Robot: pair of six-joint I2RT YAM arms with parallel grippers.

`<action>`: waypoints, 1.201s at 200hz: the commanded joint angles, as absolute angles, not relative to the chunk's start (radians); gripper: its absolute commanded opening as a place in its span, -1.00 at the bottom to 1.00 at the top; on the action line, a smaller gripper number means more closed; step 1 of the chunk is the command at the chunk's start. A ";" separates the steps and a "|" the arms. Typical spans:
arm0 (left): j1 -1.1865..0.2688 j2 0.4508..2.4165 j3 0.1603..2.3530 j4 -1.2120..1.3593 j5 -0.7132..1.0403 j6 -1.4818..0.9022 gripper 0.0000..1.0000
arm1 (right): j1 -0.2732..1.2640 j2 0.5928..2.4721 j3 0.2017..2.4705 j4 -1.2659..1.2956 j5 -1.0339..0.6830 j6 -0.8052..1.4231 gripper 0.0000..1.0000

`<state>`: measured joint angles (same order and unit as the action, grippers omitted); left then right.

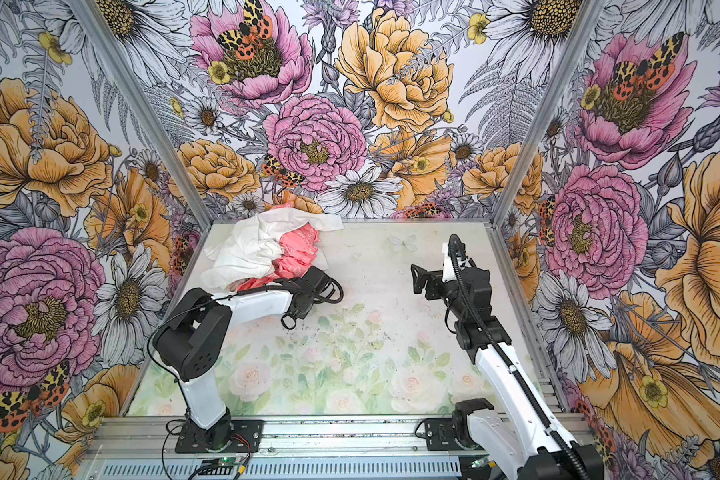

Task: Pick out a specific cloth from the pile
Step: 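Lower the left gripper onto the lavender cloth edge beside the pink cloth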

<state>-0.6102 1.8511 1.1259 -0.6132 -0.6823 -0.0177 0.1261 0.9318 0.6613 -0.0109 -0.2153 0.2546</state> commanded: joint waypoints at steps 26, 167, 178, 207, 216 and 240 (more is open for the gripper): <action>-0.580 1.879 1.158 -0.618 -0.732 0.003 0.00 | 0.132 0.931 0.690 0.000 -0.228 0.267 0.99; -0.558 1.831 1.174 -0.611 -0.720 0.016 -1.00 | 0.132 0.913 0.686 -0.004 -0.225 0.263 0.99; -0.559 1.779 1.175 -0.609 -0.711 0.018 -1.00 | 0.132 0.914 0.686 -0.006 -0.227 0.263 0.99; -0.552 1.714 1.175 -0.606 -0.673 0.021 -1.00 | 0.132 0.910 0.686 -0.006 -0.230 0.263 0.99; -0.546 1.695 1.175 -0.606 -0.656 0.021 -1.00 | 0.132 0.910 0.686 -0.006 -0.231 0.264 0.99; -0.532 1.644 1.179 -0.603 -0.614 0.018 -1.00 | 0.132 0.911 0.684 -0.006 -0.234 0.264 0.99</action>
<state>-0.5491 1.6985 1.1484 -0.6205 -0.6758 0.0109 0.1261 0.9295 0.6613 -0.0113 -0.2161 0.2546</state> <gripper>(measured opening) 0.052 0.995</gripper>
